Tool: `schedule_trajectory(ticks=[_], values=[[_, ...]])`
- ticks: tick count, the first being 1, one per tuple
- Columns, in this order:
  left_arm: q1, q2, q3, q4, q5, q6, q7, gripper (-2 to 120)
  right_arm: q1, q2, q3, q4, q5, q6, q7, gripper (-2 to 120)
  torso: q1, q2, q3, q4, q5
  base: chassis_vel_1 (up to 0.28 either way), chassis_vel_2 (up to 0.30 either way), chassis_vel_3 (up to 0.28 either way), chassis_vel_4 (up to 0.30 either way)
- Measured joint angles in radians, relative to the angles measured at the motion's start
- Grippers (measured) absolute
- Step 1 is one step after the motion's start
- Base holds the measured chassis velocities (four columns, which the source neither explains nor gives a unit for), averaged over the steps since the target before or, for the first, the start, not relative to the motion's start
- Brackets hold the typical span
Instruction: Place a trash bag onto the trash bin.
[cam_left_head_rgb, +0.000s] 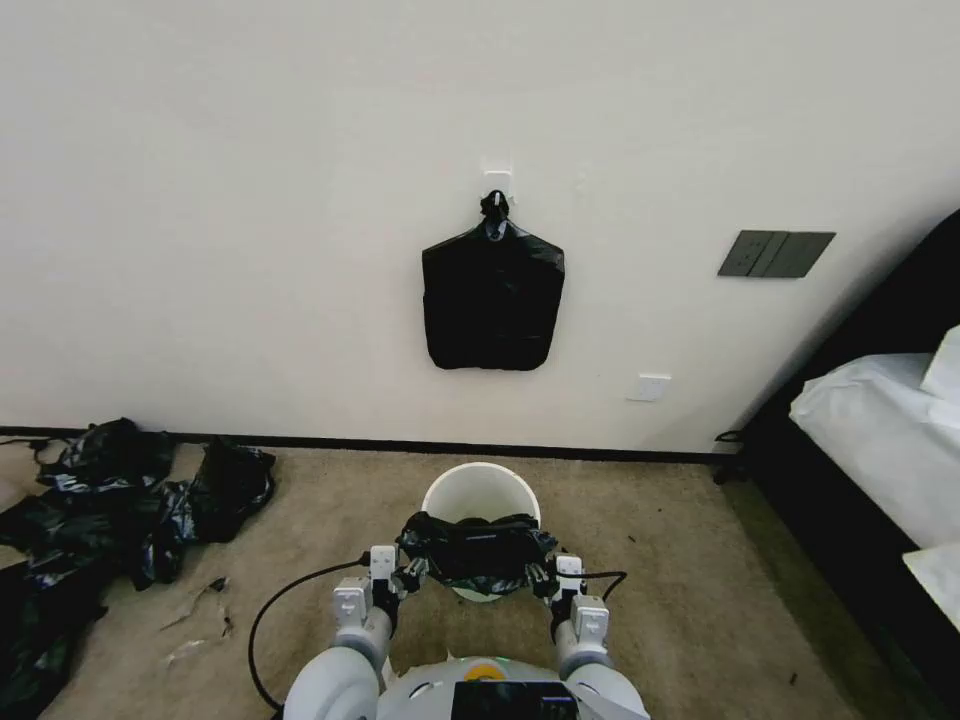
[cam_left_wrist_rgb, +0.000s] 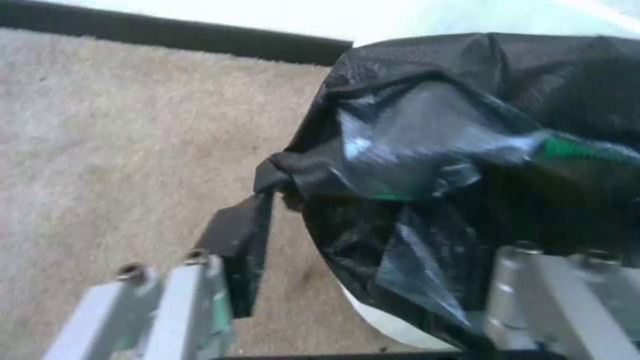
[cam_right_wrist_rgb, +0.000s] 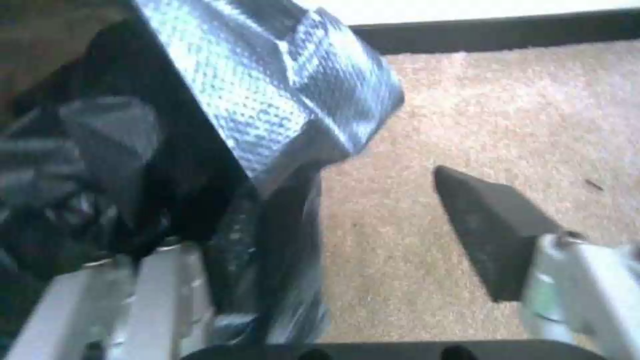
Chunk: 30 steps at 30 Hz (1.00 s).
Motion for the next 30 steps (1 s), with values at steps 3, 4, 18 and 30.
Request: schedule_trajectory(ticks=[3, 4, 18, 30], values=[[0.007, 0.012, -0.003, 0.0, 0.018, -0.025, 0.027, 71, -0.018, -0.028, 0.007, 0.005, -0.029, 0.008, -0.041, 80, 0.0, 0.0, 0.0, -0.0004, 0.0001, 0.0, 0.0, 0.0, 0.0], [0.011, 0.02, -0.006, 0.0, 0.032, -0.039, 0.041, 77, -0.03, -0.048, 0.012, 0.007, -0.053, 0.017, -0.066, 86, 0.0, 0.0, 0.0, -0.0008, 0.001, 0.0, 0.0, 0.0, 0.0], [0.095, 0.065, -0.106, -0.015, 0.145, -0.097, 0.107, 100, -0.125, -0.156, 0.071, 0.02, -0.2, 0.144, -0.19, 100, 0.0, 0.0, 0.0, -0.0008, 0.0015, 0.0, 0.0, 0.0, 0.0], [0.185, 0.091, -0.164, -0.068, 0.243, -0.142, 0.179, 100, -0.223, -0.269, 0.128, 0.064, -0.341, 0.31, -0.393, 100, 0.0, 0.0, 0.0, -0.0005, 0.0011, 0.0, 0.0, 0.0, 0.0]])
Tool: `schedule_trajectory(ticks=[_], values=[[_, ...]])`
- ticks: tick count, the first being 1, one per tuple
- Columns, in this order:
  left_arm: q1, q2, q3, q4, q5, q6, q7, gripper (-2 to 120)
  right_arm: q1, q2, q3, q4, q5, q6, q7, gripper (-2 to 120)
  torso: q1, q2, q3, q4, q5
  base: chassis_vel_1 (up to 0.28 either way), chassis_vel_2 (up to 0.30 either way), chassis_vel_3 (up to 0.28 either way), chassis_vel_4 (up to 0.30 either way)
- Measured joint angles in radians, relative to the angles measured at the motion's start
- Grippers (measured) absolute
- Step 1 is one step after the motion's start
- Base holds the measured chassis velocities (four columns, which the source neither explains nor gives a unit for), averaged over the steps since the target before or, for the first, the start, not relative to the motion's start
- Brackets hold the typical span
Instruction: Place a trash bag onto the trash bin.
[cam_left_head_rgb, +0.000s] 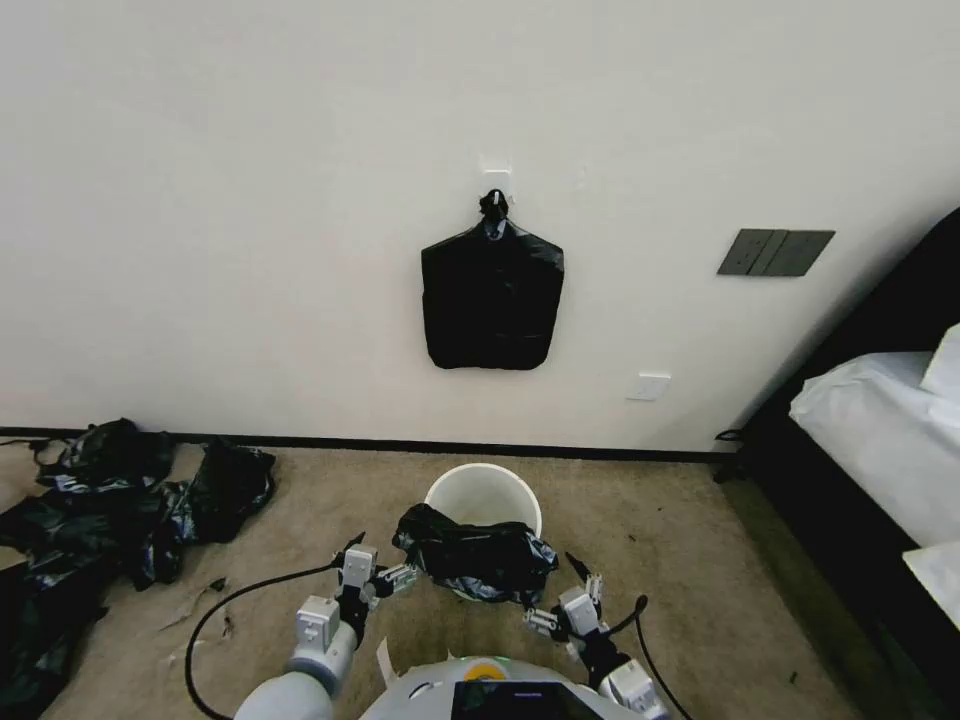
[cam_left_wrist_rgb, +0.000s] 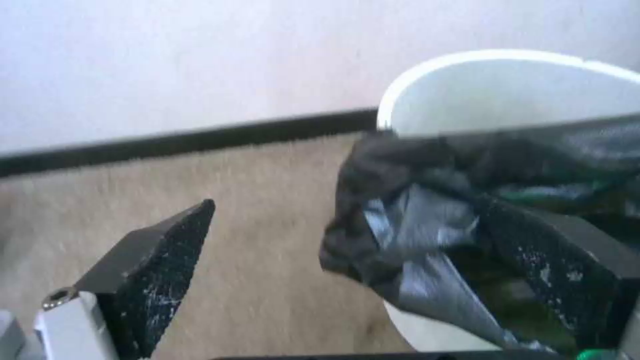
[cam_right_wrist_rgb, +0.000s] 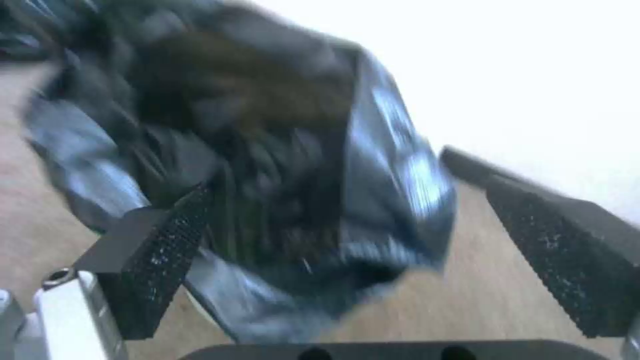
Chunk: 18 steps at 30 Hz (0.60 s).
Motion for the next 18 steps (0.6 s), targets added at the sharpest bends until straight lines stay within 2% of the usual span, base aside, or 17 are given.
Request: schedule_trajectory(ticks=[2, 3, 5, 6, 9, 10, 12, 14, 16, 17, 18], values=[[0.02, 0.003, -0.019, -0.001, 0.043, -0.055, 0.03, 100, -0.001, -0.007, 0.016, 0.017, -0.002, 0.052, -0.031, 100, 0.0, 0.0, 0.0, 0.0001, 0.0001, 0.0, 0.0, 0.0, 0.0], [0.02, 0.003, -0.019, -0.001, 0.043, -0.055, 0.03, 100, -0.001, -0.007, 0.016, 0.017, -0.002, 0.052, -0.031, 100, 0.0, 0.0, 0.0, 0.0001, 0.0001, 0.0, 0.0, 0.0, 0.0], [0.045, 0.006, -0.043, -0.005, 0.068, -0.129, 0.078, 100, -0.001, -0.012, 0.034, 0.045, 0.021, 0.102, -0.059, 100, 0.0, 0.0, 0.0, 0.0, 0.0, 0.0, 0.0, 0.0, 0.0], [0.045, 0.006, -0.043, -0.005, 0.068, -0.129, 0.078, 100, -0.001, -0.012, 0.034, 0.045, 0.021, 0.102, -0.059, 100, 0.0, 0.0, 0.0, 0.0, 0.0, 0.0, 0.0, 0.0, 0.0], [0.041, -0.03, -0.059, -0.005, 0.078, -0.209, 0.095, 100, 0.011, -0.029, 0.09, 0.111, 0.119, 0.11, -0.109, 100, 0.0, 0.0, 0.0, -0.0001, 0.0, 0.0, 0.0, 0.0, 0.0], [0.041, -0.03, -0.059, -0.005, 0.078, -0.209, 0.095, 100, 0.011, -0.029, 0.09, 0.111, 0.119, 0.11, -0.109, 100, 0.0, 0.0, 0.0, -0.0001, 0.0, 0.0, 0.0, 0.0, 0.0], [0.009, -0.09, -0.067, 0.02, 0.108, -0.25, 0.077, 100, 0.061, -0.046, 0.139, 0.16, 0.237, 0.013, -0.128, 100, 0.0, 0.0, 0.0, -0.0001, -0.0003, 0.0, 0.0, 0.0, 0.0], [0.003, -0.102, -0.067, 0.025, 0.115, -0.256, 0.073, 100, 0.082, -0.051, 0.148, 0.169, 0.272, -0.017, -0.132, 100, 0.0, 0.0, 0.0, 0.0, -0.0003, 0.0, 0.0, 0.0, 0.0], [-0.017, -0.162, -0.066, 0.039, 0.181, -0.283, 0.059, 100, 0.221, -0.086, 0.166, 0.185, 0.453, -0.183, -0.14, 100, 0.0, 0.0, 0.0, 0.0001, 0.0001, 0.0, 0.0, 0.0, 0.0], [-0.017, -0.162, -0.066, 0.039, 0.181, -0.283, 0.059, 100, 0.221, -0.086, 0.166, 0.185, 0.453, -0.183, -0.14, 100, 0.0, 0.0, 0.0, 0.0001, 0.0001, 0.0, 0.0, 0.0, 0.0], [-0.02, -0.182, -0.064, 0.039, 0.207, -0.289, 0.057, 100, 0.296, -0.105, 0.159, 0.176, 0.535, -0.262, -0.145, 100, 0.0, 0.0, 0.0, 0.0002, 0.0002, 0.0, 0.0, 0.0, 0.0]])
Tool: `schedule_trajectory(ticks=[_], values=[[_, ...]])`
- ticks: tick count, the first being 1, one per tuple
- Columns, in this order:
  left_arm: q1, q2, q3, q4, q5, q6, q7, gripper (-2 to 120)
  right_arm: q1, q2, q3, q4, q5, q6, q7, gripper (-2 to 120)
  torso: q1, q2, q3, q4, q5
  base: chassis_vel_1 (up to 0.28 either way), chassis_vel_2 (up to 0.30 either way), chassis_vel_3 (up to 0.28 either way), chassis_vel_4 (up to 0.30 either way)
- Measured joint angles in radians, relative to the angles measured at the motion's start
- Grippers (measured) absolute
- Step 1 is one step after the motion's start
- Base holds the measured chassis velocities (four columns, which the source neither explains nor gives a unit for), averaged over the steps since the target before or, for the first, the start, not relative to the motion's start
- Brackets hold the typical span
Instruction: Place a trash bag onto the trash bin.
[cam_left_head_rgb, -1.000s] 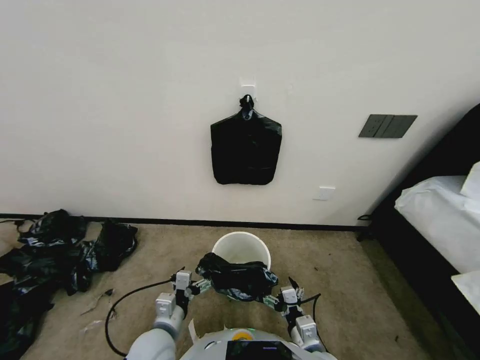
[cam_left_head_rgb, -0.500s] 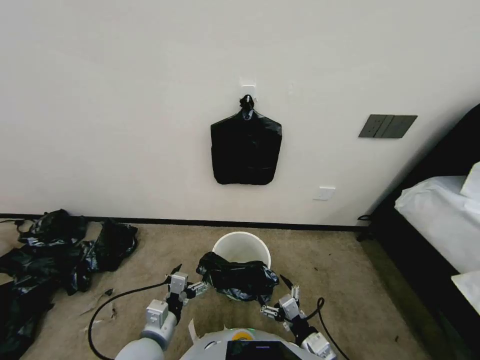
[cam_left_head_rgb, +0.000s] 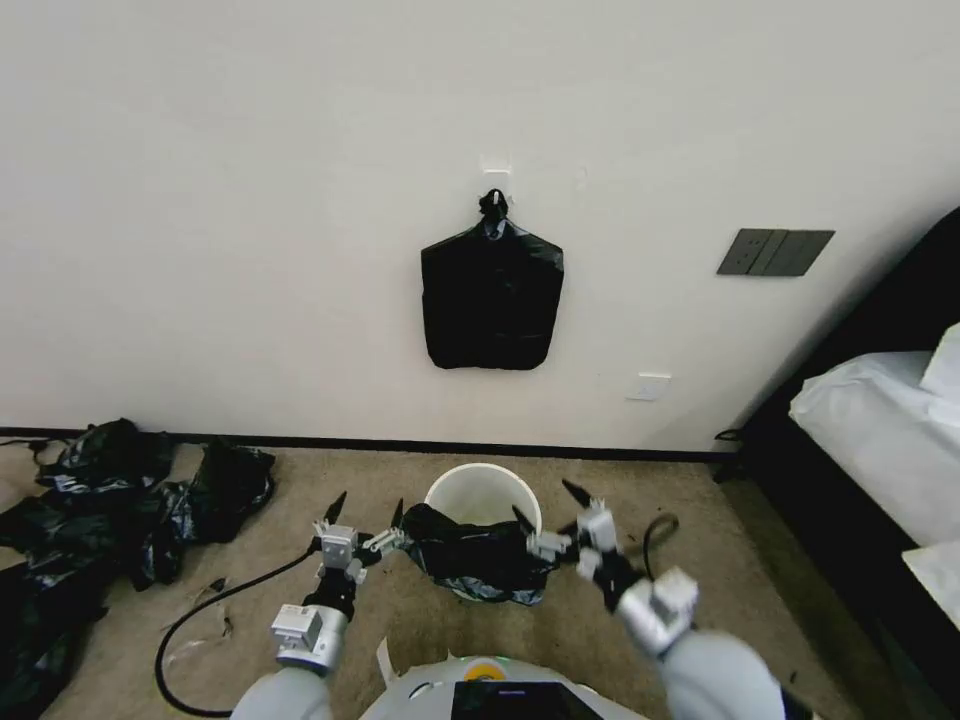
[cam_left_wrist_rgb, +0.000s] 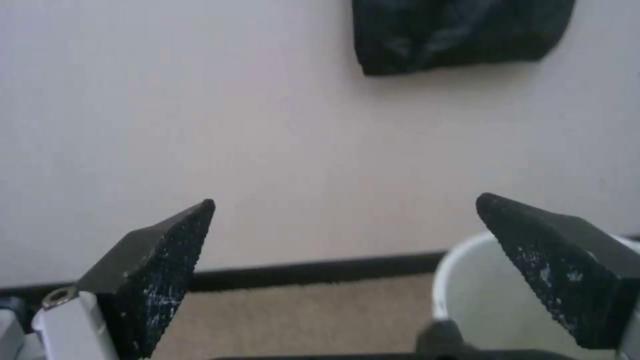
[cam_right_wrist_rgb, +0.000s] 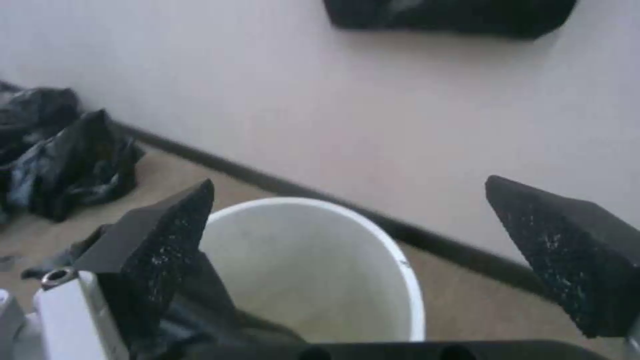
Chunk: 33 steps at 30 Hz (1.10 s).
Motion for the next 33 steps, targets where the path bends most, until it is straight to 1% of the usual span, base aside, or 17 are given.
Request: schedule_trajectory(ticks=[2, 3, 6, 7, 10, 11, 12, 13, 15, 16, 17, 20, 21, 23, 30, 32, 33], values=[[0.0, -0.026, 0.001, -0.003, 0.036, -0.001, -0.002, 100, 0.149, -0.03, -0.031, -0.04, 0.143, -0.14, -0.024, 100, 0.0, 0.0, 0.0, 0.0001, 0.0003, 0.0, 0.0, 0.0, 0.0], [0.0, -0.026, 0.001, -0.003, 0.036, -0.001, -0.002, 100, 0.149, -0.03, -0.031, -0.04, 0.143, -0.14, -0.024, 100, 0.0, 0.0, 0.0, 0.0001, 0.0003, 0.0, 0.0, 0.0, 0.0], [0.004, -0.062, -0.013, -0.005, 0.088, -0.002, -0.002, 100, 0.359, -0.049, -0.102, -0.138, 0.271, -0.284, -0.089, 100, 0.0, 0.0, 0.0, -0.0002, -0.0001, 0.0, 0.0, 0.0, 0.0], [0.004, -0.062, -0.013, -0.005, 0.088, -0.002, -0.002, 100, 0.359, -0.049, -0.102, -0.138, 0.271, -0.284, -0.089, 100, 0.0, 0.0, 0.0, -0.0002, -0.0001, 0.0, 0.0, 0.0, 0.0], [0.011, -0.091, -0.029, -0.006, 0.136, 0.004, -0.002, 100, 0.573, -0.049, -0.219, -0.288, 0.311, -0.378, -0.152, 100, 0.0, 0.0, 0.0, 0.0, 0.0001, 0.0, 0.0, 0.0, 0.0], [0.011, -0.091, -0.029, -0.006, 0.136, 0.004, -0.002, 100, 0.573, -0.049, -0.219, -0.288, 0.311, -0.378, -0.152, 100, 0.0, 0.0, 0.0, 0.0, 0.0001, 0.0, 0.0, 0.0, 0.0], [0.015, -0.097, -0.033, -0.007, 0.153, 0.01, -0.003, 100, 0.652, -0.048, -0.265, -0.357, 0.306, -0.395, -0.179, 100, 0.0, 0.0, 0.0, 0.0003, 0.0001, 0.0, 0.0, 0.0, 0.0], [0.021, -0.102, -0.039, -0.008, 0.172, 0.022, -0.004, 100, 0.719, -0.048, -0.312, -0.417, 0.297, -0.408, -0.21, 100, 0.0, 0.0, 0.0, 0.0001, -0.0002, 0.0, 0.0, 0.0, 0.0], [0.027, -0.112, -0.05, -0.007, 0.201, 0.036, -0.009, 100, 0.804, -0.044, -0.389, -0.496, 0.274, -0.42, -0.265, 100, 0.0, 0.0, 0.0, 0.0001, -0.0002, 0.0, 0.0, 0.0, 0.0], [0.029, -0.115, -0.053, -0.006, 0.206, 0.038, -0.01, 100, 0.833, -0.04, -0.423, -0.526, 0.261, -0.42, -0.286, 100, 0.0, 0.0, 0.0, 0.0, -0.0003, 0.0, 0.0, 0.0, 0.0], [0.029, -0.115, -0.053, -0.006, 0.206, 0.038, -0.01, 100, 0.833, -0.04, -0.423, -0.526, 0.261, -0.42, -0.286, 100, 0.0, 0.0, 0.0, 0.0, -0.0003, 0.0, 0.0, 0.0, 0.0], [0.032, -0.128, -0.056, -0.005, 0.209, 0.04, -0.012, 100, 0.898, -0.02, -0.523, -0.605, 0.228, -0.423, -0.327, 100, 0.0, 0.0, 0.0, -0.0002, 0.0, 0.0, 0.0, 0.0, 0.0], [0.032, -0.128, -0.056, -0.005, 0.209, 0.04, -0.012, 100, 0.898, -0.02, -0.523, -0.605, 0.228, -0.423, -0.327, 100, 0.0, 0.0, 0.0, -0.0002, 0.0, 0.0, 0.0, 0.0, 0.0], [0.032, -0.139, -0.051, -0.006, 0.209, 0.04, -0.012, 100, 0.921, 0.002, -0.563, -0.641, 0.207, -0.423, -0.34, 100, 0.0, 0.0, 0.0, -0.0003, -0.0001, 0.0, 0.0, 0.0, 0.0], [0.044, -0.157, -0.039, -0.009, 0.21, 0.038, -0.013, 100, 0.971, 0.039, -0.609, -0.725, 0.164, -0.401, -0.374, 100, 0.0, 0.0, 0.0, 0.0, -0.0001, 0.0, 0.0, 0.0, 0.0], [0.052, -0.162, -0.035, -0.014, 0.21, 0.036, -0.014, 100, 0.993, 0.043, -0.626, -0.76, 0.159, -0.399, -0.383, 93, 0.0, 0.0, 0.0, -0.0001, -0.0002, 0.0, 0.0, 0.0, 0.0], [0.052, -0.162, -0.035, -0.014, 0.21, 0.036, -0.014, 100, 0.993, 0.043, -0.626, -0.76, 0.159, -0.399, -0.383, 93, 0.0, 0.0, 0.0, -0.0001, -0.0002, 0.0, 0.0, 0.0, 0.0]])
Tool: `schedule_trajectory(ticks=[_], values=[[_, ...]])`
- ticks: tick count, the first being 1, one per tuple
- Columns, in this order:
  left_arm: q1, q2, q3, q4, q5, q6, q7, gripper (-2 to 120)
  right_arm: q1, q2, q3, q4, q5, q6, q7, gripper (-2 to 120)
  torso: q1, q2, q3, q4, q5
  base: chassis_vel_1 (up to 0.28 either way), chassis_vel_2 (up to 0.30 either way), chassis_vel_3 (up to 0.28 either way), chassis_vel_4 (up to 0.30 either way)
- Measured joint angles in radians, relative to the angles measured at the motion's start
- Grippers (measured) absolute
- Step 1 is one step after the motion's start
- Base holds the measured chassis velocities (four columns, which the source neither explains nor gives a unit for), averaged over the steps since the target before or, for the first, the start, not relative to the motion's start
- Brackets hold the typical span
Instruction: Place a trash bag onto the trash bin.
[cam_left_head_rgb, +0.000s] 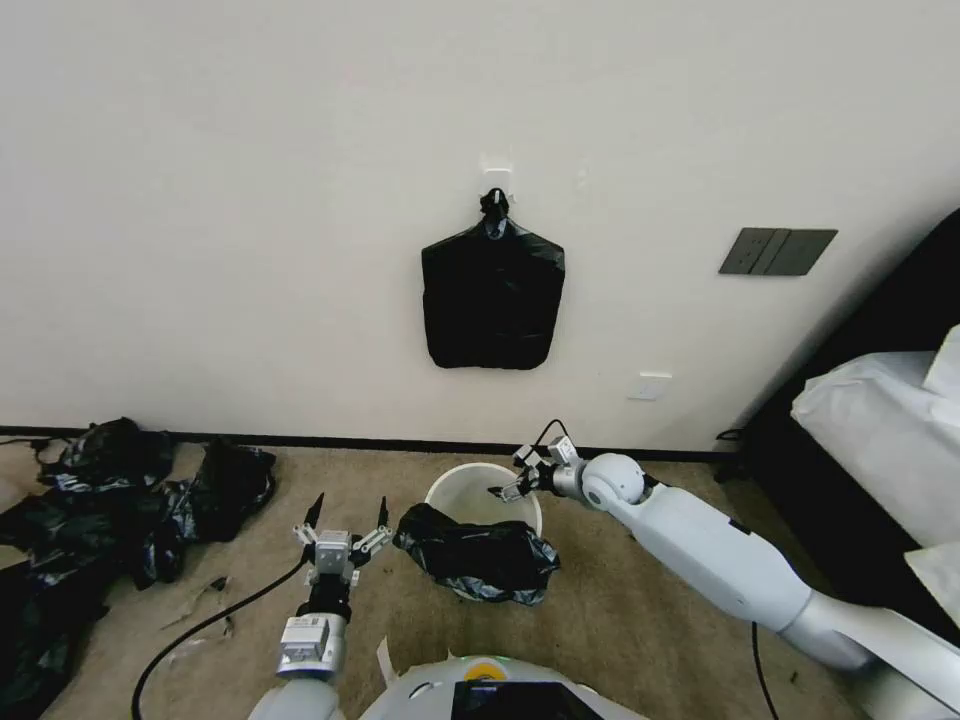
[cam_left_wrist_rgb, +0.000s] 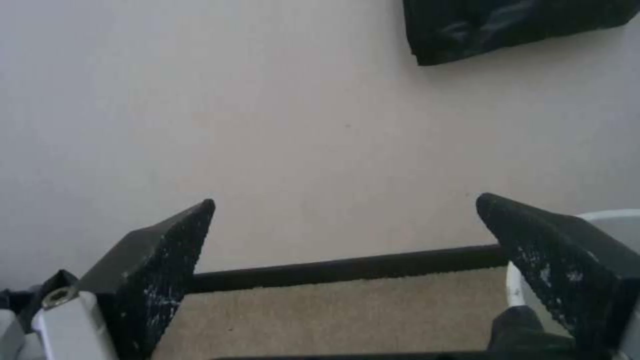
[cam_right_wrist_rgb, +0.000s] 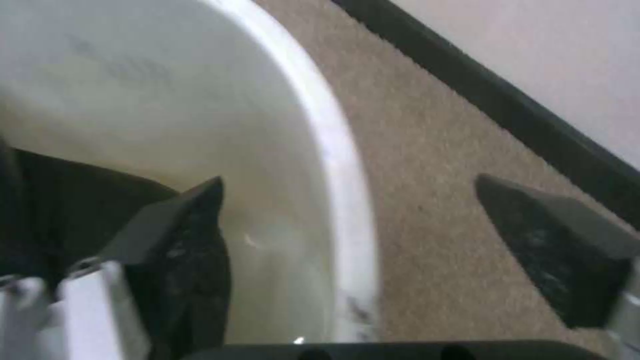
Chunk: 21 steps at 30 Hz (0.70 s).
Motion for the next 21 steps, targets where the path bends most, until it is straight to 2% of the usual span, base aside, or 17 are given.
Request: schedule_trajectory(ticks=[2, 4, 5, 8, 12, 13, 14, 16, 17, 20, 21], values=[[0.003, -0.002, 0.01, 0.0, 0.004, -0.004, -0.004, 100, 0.009, 0.0, -0.008, -0.018, 0.0, 0.0, -0.003, 84, 0.0, 0.0, 0.0, 0.0, 0.0, 0.0, 0.0, 0.0, 0.0], [0.003, -0.001, 0.013, 0.0, 0.006, -0.005, -0.005, 100, 0.009, 0.0, -0.008, -0.02, 0.0, 0.0, -0.003, 82, 0.0, 0.0, 0.0, 0.0, -0.0001, 0.0, 0.0, 0.0, 0.0], [0.004, -0.001, 0.021, 0.0, 0.012, -0.006, -0.007, 100, 0.008, -0.001, -0.01, -0.022, 0.003, 0.0, -0.003, 74, 0.0, 0.0, 0.0, 0.0, 0.0001, 0.0, 0.0, 0.0, 0.0], [0.001, 0.003, 0.037, 0.0, 0.019, -0.006, -0.009, 100, 0.0, -0.007, -0.008, -0.019, 0.021, -0.001, -0.002, 59, 0.0, 0.0, 0.0, -0.0002, 0.0, 0.0, 0.0, 0.0, 0.0], [-0.002, 0.004, 0.046, 0.0, 0.02, -0.004, -0.01, 100, -0.003, -0.013, -0.006, -0.011, 0.033, -0.004, -0.002, 49, 0.0, 0.0, 0.0, -0.0001, 0.0001, 0.0, 0.0, 0.0, 0.0], [-0.003, 0.004, 0.048, 0.0, 0.02, -0.004, -0.011, 100, -0.003, -0.016, -0.006, -0.009, 0.038, -0.005, -0.001, 43, 0.0, 0.0, 0.0, -0.0002, 0.0, 0.0, 0.0, 0.0, 0.0], [-0.003, 0.004, 0.048, 0.0, 0.02, -0.004, -0.011, 100, -0.003, -0.016, -0.006, -0.009, 0.038, -0.005, -0.001, 43, 0.0, 0.0, 0.0, -0.0002, 0.0, 0.0, 0.0, 0.0, 0.0], [-0.001, 0.003, 0.049, -0.001, 0.021, -0.003, -0.012, 100, -0.005, -0.019, -0.005, -0.007, 0.042, -0.007, 0.001, 30, 0.0, 0.0, 0.0, -0.0001, 0.0, 0.0, 0.0, 0.0, 0.0], [-0.001, 0.003, 0.049, -0.001, 0.021, -0.003, -0.012, 100, -0.005, -0.019, -0.005, -0.007, 0.042, -0.007, 0.001, 30, 0.0, 0.0, 0.0, -0.0001, 0.0, 0.0, 0.0, 0.0, 0.0], [0.006, 0.001, 0.049, -0.004, 0.021, -0.003, -0.015, 100, -0.013, -0.019, -0.001, -0.008, 0.044, -0.007, 0.007, 16, 0.0, 0.0, 0.0, 0.0, 0.0001, 0.0, 0.0, 0.0, 0.0], [0.006, 0.001, 0.049, -0.004, 0.021, -0.003, -0.015, 100, -0.013, -0.019, -0.001, -0.008, 0.044, -0.007, 0.007, 16, 0.0, 0.0, 0.0, 0.0, 0.0001, 0.0, 0.0, 0.0, 0.0]])
